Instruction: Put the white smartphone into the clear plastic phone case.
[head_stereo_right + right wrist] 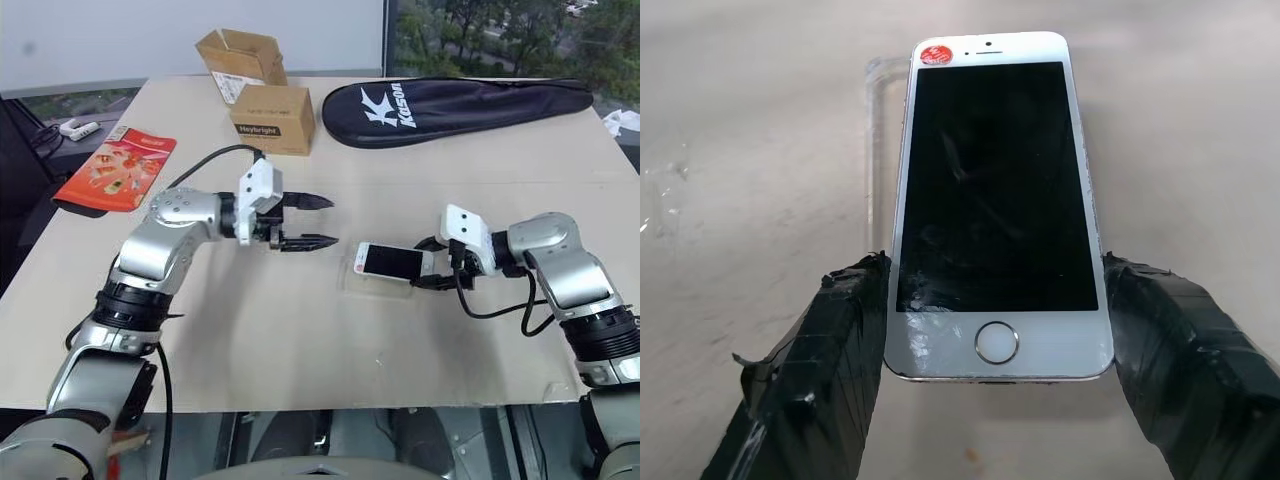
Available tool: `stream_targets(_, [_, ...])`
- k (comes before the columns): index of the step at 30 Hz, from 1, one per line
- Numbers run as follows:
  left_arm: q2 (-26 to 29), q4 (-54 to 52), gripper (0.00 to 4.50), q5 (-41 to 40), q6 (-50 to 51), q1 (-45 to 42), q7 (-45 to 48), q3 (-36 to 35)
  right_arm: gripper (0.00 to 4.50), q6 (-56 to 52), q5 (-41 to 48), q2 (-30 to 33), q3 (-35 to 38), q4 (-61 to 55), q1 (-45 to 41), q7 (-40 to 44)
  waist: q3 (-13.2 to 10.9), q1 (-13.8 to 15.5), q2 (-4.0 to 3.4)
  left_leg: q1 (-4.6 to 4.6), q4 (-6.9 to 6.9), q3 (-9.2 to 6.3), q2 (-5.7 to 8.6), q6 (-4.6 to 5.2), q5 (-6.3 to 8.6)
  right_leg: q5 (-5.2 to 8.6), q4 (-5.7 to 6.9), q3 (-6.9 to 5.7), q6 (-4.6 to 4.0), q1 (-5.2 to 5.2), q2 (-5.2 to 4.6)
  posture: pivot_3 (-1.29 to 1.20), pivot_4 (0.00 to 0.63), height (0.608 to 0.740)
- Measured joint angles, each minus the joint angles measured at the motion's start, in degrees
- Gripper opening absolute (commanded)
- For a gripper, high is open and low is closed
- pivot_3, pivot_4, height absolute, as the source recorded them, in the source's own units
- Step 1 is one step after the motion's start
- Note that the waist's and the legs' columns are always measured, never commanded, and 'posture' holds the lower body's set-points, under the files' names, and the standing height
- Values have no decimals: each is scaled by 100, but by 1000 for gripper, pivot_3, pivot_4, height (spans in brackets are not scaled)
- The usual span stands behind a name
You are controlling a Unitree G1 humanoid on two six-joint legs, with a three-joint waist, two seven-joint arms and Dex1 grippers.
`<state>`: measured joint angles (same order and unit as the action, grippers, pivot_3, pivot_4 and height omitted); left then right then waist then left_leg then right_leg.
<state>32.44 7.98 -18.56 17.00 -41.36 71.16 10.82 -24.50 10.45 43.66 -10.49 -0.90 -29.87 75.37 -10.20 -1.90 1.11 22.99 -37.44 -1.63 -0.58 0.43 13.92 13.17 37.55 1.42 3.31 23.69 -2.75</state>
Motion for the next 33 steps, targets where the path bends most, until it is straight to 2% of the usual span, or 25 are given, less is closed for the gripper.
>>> stream_targets(1, [-87,126,2169,35,-69,-92,77,58,2856,12,0,1,-3,0,0,0,0,3,0,0,0,-1,0,0,0,0,0,-1,0,0,0,0,150,740])
stream_targets(4, [-292,543,549,97,-279,-218,363,190,2856,23,-1,0,-36,-5,-3,0,0,-8,0,0,0,0,0,0,0,0,0,1,0,0,0,0,150,740])
stream_targets(6, [-353,757,25,158,-355,-274,482,284,2856,32,-6,-1,-41,-2,-3,0,0,-7,0,0,-1,-2,0,0,0,0,3,-1,0,0,1,0,150,740])
stream_targets(15, [-533,1142,25,573,-599,-369,763,571,2856,355,-218,-5,-375,218,-171,66,0,-3,1,1,-2,-2,0,0,0,0,2,-1,0,0,1,0,150,740])
stream_targets(33, [-586,977,25,1390,4,-279,629,1326,2856,485,-323,-11,-523,348,-253,185,0,-1,1,0,-5,-3,0,0,0,0,6,-1,0,0,1,0,150,740])
